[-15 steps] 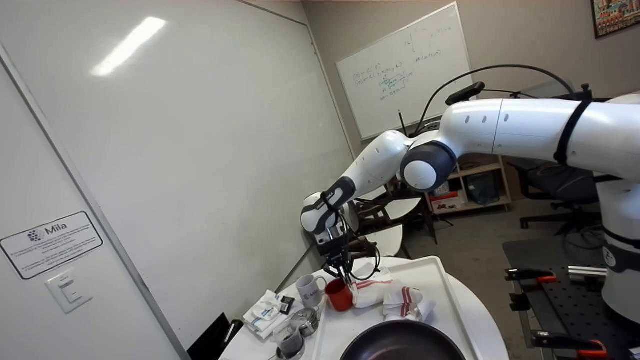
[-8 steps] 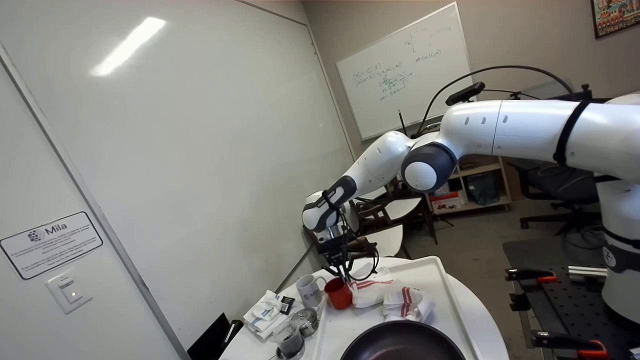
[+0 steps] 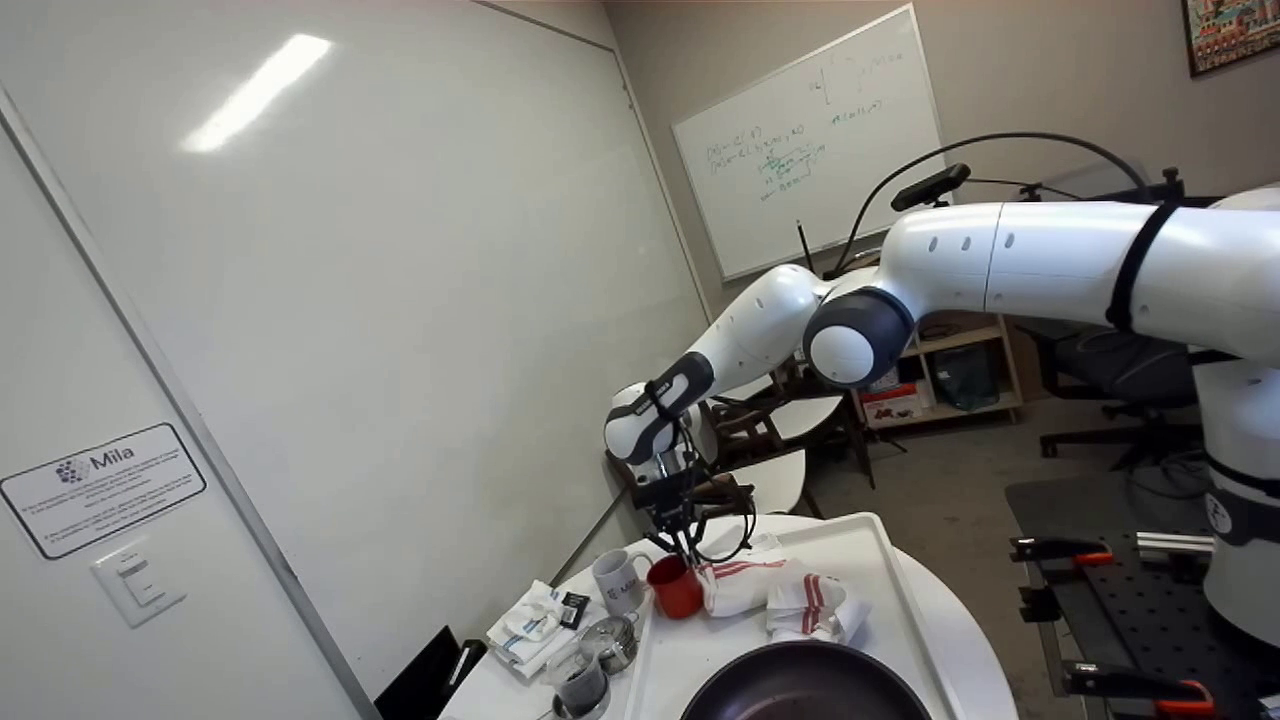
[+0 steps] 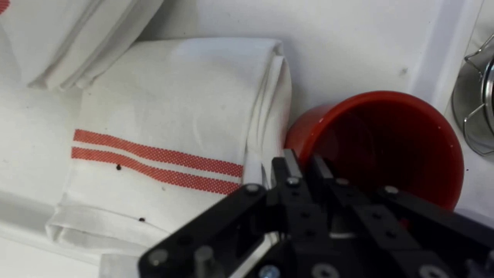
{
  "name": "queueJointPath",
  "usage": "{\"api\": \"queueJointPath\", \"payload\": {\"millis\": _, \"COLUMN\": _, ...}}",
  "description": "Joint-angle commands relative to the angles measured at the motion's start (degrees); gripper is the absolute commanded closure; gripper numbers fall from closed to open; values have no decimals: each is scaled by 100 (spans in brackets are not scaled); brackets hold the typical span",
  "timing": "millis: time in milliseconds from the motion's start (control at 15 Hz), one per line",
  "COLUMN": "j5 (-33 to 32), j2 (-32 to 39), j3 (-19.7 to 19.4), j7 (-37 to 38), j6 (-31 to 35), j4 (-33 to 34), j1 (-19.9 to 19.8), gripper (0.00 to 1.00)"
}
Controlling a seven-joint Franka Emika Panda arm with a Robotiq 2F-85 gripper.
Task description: Move the red cup to the right.
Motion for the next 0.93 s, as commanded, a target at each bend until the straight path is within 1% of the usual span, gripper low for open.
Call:
{"api": "queueJointPath", "payload": {"millis": 0, "j5": 76, "j2": 194, "j3": 55, "j7": 123, "j6": -143, "j4": 323, "j1": -47, "gripper": 59}}
{"api": "queueJointPath", "payload": {"millis": 267, "j5": 73, "j2": 215, "j3": 56, "j7": 155, "j6": -144, "j4": 333, "j1": -47, "gripper": 31}}
{"api": "queueJointPath", "payload": {"millis": 533, "j5": 80, "j2": 206, "j3": 62, "j7": 155, "j6": -117, "j4": 320, "j1": -52, "gripper": 2}}
{"api": "queueJointPath", "payload": {"millis": 600, "j5": 80, "j2": 191, "j3": 62, "j7": 150, "j6": -106, "j4": 308, "j1": -52, "gripper": 0}}
{"api": "queueJointPath", "payload": {"millis": 867, "j5": 25, "j2": 62, "j3": 75, "j7": 44, "j6": -64, "j4": 174, "j1": 29, "gripper": 0}}
